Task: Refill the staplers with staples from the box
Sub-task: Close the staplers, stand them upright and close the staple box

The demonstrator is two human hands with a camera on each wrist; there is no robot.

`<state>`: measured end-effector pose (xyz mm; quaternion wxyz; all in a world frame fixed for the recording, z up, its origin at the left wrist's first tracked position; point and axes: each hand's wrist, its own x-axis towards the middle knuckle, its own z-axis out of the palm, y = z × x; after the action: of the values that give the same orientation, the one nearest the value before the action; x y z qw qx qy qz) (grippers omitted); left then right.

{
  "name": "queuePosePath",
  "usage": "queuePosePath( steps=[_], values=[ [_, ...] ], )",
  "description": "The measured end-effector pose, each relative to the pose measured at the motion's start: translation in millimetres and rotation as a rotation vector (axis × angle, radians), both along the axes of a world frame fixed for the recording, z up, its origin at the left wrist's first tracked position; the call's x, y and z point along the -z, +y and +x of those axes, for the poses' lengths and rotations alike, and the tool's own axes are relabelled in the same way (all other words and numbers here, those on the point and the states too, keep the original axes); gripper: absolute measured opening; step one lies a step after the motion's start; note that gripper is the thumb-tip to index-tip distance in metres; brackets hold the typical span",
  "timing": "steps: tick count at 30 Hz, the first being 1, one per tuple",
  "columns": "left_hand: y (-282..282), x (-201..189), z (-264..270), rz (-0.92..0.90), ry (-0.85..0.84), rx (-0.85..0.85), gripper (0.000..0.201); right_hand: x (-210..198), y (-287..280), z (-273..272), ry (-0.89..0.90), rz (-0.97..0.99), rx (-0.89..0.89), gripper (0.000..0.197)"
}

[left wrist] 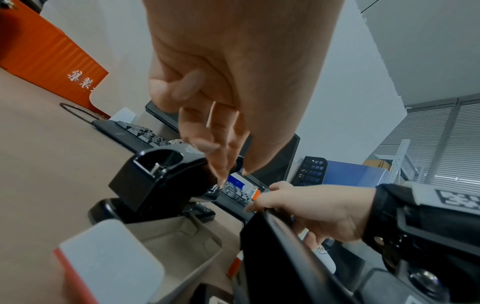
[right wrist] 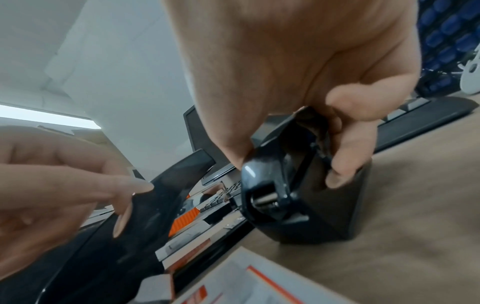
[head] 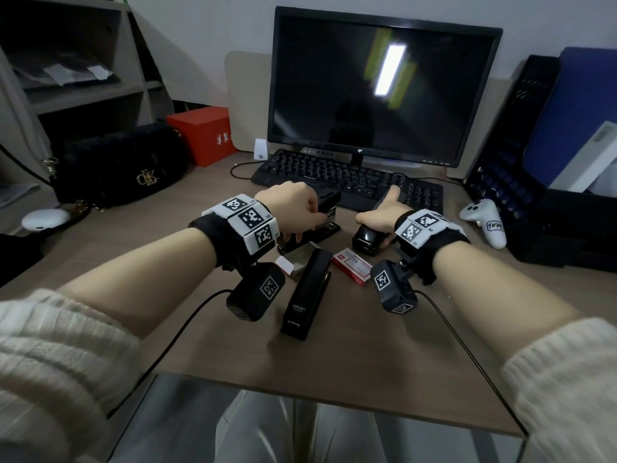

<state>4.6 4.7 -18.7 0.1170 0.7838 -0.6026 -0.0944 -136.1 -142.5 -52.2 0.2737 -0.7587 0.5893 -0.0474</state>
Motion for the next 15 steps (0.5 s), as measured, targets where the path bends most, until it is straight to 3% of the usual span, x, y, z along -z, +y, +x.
queuePosePath(
  steps=[4,7,12,15],
  values=[
    [0,-3,11,-0.098,-0.031,-0.061,0.035,1,0,-4,-0.079,-0.003,0.036,0.109],
    [-1,-6,19,-0.083,0.038,-0.116,0.040,2,0,-7,-0.141,-0.004,0.034,0.107],
    [-2,-5,19,0.089,0.163,-0.198,0.039,3,-1,-8,-0.227,0.001,0.067,0.081],
    [2,-4,11,0.249,0.242,-0.266,0.052,-1,-1,-14,-0.317,0.036,0.123,0.065]
  ],
)
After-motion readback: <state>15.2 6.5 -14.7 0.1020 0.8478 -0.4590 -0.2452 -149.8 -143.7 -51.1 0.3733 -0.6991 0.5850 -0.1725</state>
